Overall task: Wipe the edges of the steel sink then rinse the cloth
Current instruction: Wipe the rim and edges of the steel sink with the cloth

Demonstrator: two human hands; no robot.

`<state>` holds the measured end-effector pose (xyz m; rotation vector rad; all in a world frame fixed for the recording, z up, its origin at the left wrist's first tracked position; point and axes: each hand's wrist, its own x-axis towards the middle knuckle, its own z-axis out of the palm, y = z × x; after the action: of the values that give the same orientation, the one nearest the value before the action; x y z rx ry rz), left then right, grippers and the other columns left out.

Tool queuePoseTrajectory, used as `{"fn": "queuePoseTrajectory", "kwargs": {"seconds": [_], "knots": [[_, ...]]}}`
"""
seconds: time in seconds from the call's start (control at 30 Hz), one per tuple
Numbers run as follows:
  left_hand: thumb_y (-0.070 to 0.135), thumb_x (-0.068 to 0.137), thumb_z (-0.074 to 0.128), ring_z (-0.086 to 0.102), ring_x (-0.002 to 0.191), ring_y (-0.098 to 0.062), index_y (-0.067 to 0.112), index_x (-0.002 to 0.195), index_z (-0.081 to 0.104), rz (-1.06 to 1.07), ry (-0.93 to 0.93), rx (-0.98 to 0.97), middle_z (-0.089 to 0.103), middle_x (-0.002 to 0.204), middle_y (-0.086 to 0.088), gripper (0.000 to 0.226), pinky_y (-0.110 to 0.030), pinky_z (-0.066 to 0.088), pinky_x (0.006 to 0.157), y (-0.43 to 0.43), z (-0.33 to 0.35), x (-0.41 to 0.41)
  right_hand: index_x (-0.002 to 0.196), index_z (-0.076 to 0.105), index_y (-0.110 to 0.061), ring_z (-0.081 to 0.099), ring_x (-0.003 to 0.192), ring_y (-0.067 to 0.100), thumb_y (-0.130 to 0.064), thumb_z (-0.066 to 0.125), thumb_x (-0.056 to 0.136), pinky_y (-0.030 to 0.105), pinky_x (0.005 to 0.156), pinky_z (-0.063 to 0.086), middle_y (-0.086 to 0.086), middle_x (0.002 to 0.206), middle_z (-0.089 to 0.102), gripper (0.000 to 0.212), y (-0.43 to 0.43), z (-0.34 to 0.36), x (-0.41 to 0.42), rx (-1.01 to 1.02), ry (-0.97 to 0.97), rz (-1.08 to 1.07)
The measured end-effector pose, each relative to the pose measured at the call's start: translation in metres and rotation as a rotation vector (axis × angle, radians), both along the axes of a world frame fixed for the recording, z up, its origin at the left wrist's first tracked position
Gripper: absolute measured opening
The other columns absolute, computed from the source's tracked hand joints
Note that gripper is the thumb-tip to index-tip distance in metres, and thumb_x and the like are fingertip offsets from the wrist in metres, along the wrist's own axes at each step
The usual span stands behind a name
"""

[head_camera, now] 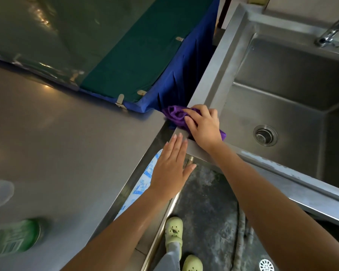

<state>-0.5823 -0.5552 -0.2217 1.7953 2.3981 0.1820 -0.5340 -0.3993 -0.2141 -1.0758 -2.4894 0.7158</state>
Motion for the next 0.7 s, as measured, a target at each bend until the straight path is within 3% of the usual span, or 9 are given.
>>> {"fn": "queuePoseTrajectory", "kwargs": {"seconds": [0.33,0.53,0.7], "knots": [[0.049,0.092,0.033,0.013,0.144,-0.028,0.003,0.145,0.025,0.022,0.066,0.016,0.023,0.154,-0.014,0.071,-0.043,0.021,0.117,-0.004,0.005,0.009,0.125,0.055,-0.017,0.052,0.098,0.028,-0.031,0.038,0.098,0.039,0.088,0.043,0.006,0.114,0.063,0.035,-0.038,0.004,0.044,0.069,-0.097,-0.062],[0.054,0.092,0.017,-0.003,0.145,-0.029,0.004,0.147,0.008,0.018,0.089,-0.046,0.005,0.157,-0.015,0.075,-0.04,0.008,0.12,-0.003,0.001,0.013,0.111,0.063,-0.017,0.051,0.089,0.03,-0.032,0.04,0.097,0.037,0.076,0.041,0.004,0.101,0.066,0.031,-0.043,0.008,0.072,0.123,-0.167,-0.168],[0.055,0.091,0.016,-0.004,0.145,-0.028,0.003,0.147,0.009,-0.012,0.081,-0.028,0.005,0.157,-0.015,0.076,-0.038,0.003,0.12,-0.003,0.004,0.012,0.104,0.063,-0.015,0.05,0.086,0.034,-0.033,0.043,0.095,0.038,0.07,0.037,0.007,0.1,0.063,0.028,-0.042,0.005,0.11,0.181,-0.245,-0.292]]}}
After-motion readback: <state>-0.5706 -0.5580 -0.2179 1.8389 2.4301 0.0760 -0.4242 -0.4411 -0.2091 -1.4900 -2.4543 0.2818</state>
